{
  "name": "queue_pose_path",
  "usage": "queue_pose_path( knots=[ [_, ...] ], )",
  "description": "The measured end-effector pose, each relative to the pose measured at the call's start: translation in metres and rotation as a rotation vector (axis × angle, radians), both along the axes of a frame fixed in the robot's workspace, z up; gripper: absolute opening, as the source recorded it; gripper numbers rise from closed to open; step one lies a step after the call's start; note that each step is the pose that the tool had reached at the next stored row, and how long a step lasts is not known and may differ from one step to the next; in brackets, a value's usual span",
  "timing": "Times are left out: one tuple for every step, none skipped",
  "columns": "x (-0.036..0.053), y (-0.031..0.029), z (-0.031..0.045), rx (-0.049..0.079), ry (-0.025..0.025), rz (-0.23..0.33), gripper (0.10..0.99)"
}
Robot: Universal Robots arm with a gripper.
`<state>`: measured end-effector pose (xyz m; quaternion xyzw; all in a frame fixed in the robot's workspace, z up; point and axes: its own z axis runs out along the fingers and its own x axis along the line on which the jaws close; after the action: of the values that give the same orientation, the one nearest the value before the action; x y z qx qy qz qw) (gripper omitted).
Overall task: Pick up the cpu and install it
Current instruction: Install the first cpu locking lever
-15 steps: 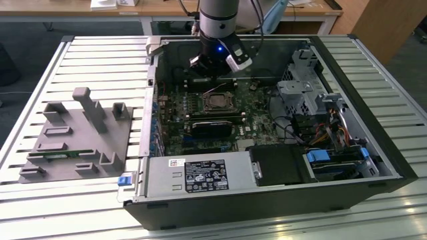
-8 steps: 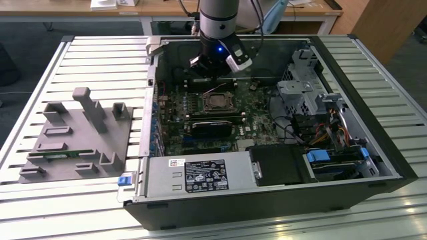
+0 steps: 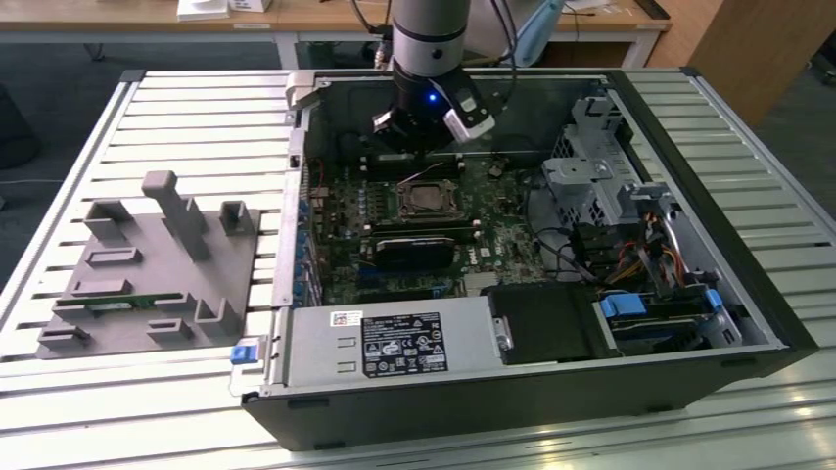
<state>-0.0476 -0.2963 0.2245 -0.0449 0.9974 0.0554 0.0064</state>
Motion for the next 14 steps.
queue_pose_path(
  knots=[
    [0.0002, 0.0, -0.0002, 0.0, 0.0, 0.0, 0.106],
    [0.0004, 0.0, -0.0004, 0.0, 0.0, 0.0, 0.106],
    [0.0007, 0.0, -0.0006, 0.0, 0.0, 0.0, 0.106],
    [0.0009, 0.0, -0.0007, 0.0, 0.0001, 0.0, 0.106],
    [0.001, 0.0, -0.001, 0.0, 0.0001, 0.0, 0.106],
    [0.0011, 0.0, -0.0012, 0.0, 0.0001, 0.0, 0.106],
    [0.0013, 0.0, -0.0014, 0.0, 0.0003, 0.0, 0.106],
    [0.0017, 0.0, -0.0016, 0.0, 0.0003, 0.0, 0.106],
    [0.0022, 0.0001, -0.0019, 0.0, 0.0003, 0.0, 0.106],
    [0.0026, 0.0001, -0.0022, 0.0, 0.0003, 0.0, 0.106],
    [0.003, 0.0001, -0.0025, 0.0, 0.0005, 0.0, 0.106],
    [0.0034, 0.0002, -0.0028, -0.001, 0.0008, 0.0, 0.106],
    [0.0038, 0.0003, -0.0033, -0.001, 0.0009, 0.0, 0.106],
    [0.0044, 0.0004, -0.0037, -0.001, 0.0013, 0.0, 0.106]
  ],
)
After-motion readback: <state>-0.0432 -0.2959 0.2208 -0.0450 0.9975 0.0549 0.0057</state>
